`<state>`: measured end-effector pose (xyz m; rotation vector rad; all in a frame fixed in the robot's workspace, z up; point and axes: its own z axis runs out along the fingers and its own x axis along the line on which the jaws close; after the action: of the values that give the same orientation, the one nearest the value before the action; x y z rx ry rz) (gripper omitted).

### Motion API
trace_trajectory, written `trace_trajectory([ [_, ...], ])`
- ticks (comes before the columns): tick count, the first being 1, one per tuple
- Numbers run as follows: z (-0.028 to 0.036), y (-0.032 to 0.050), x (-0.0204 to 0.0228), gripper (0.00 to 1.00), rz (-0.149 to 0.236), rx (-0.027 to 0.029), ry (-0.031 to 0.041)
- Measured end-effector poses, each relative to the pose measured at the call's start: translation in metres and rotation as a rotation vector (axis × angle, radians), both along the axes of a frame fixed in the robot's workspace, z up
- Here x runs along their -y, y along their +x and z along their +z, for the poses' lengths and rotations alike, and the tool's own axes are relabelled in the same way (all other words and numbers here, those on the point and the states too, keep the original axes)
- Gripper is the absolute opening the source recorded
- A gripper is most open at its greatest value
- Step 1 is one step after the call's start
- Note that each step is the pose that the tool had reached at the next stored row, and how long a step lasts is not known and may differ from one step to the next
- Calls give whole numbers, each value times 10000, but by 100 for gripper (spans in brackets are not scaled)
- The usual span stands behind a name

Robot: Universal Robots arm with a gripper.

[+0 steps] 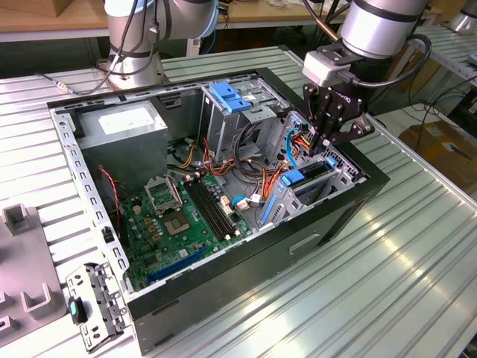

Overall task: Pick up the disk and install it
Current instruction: 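Insert the first disk wire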

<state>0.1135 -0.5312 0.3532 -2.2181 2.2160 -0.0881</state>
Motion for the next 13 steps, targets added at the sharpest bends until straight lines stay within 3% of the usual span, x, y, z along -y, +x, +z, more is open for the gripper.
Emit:
trace_trajectory([
  [5,-22,-30,7,16,-12,143,0],
  [7,-23,-47,24,16,-13,171,7],
  [10,-20,-73,80,16,-14,234,86],
  [13,-20,-89,159,16,-13,247,128],
])
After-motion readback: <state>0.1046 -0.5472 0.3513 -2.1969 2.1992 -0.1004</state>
